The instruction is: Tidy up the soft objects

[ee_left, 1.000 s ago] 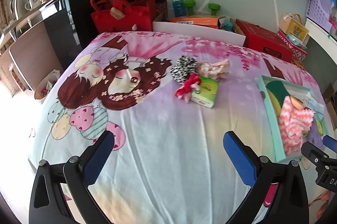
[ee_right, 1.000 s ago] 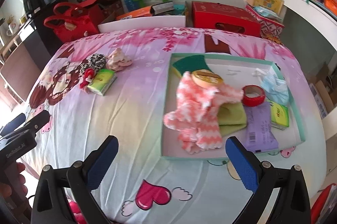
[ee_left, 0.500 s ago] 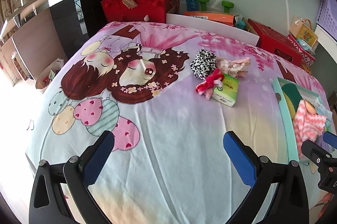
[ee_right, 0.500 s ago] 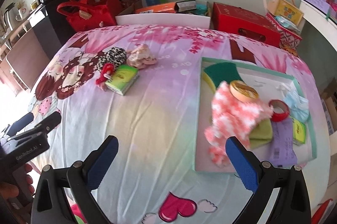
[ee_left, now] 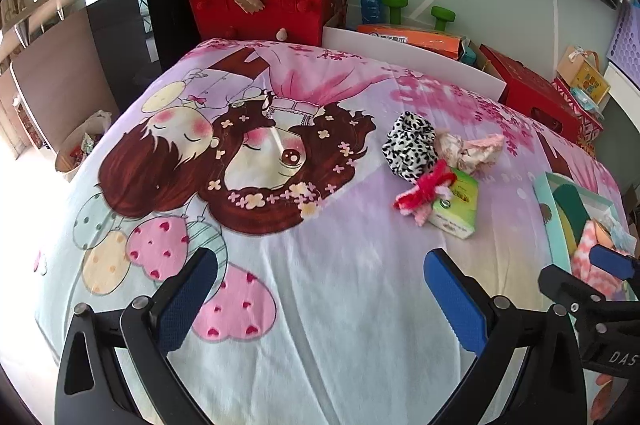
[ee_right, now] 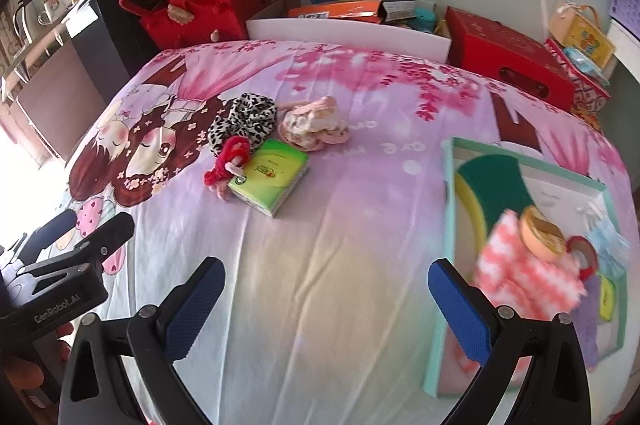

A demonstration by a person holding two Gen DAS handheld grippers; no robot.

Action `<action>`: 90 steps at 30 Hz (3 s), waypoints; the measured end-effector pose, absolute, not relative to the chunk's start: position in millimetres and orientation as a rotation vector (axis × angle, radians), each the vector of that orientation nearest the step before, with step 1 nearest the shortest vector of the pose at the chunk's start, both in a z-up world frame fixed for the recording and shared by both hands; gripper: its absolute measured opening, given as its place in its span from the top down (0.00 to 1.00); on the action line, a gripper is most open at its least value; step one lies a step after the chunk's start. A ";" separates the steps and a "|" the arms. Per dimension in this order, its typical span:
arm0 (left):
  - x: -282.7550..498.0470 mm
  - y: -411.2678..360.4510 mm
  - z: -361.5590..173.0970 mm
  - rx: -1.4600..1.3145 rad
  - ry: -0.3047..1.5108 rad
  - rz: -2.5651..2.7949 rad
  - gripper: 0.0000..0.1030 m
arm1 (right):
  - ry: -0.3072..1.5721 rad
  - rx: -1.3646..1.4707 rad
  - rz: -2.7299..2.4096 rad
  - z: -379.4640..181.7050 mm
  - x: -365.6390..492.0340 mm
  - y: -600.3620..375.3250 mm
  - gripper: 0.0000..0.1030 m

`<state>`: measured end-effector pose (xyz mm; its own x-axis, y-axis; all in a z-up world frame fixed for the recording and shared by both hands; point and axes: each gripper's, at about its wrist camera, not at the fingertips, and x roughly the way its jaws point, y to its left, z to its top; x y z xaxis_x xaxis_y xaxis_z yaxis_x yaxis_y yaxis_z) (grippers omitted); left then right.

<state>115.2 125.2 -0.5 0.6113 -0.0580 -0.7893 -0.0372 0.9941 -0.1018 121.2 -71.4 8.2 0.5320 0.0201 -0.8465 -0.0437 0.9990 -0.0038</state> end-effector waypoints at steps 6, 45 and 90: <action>134.7 130.2 -15.1 -0.141 0.922 -0.030 0.00 | 1.027 -0.038 0.055 -7.5 144.6 -63.5 0.00; 177.1 125.1 -32.6 -0.089 0.942 -0.095 0.00 | 1.034 -0.005 0.000 -51.5 207.9 -64.9 0.00; 198.8 69.9 -46.9 -0.100 1.029 -0.257 0.07 | 1.037 -0.001 0.058 -57.1 186.3 -92.0 0.52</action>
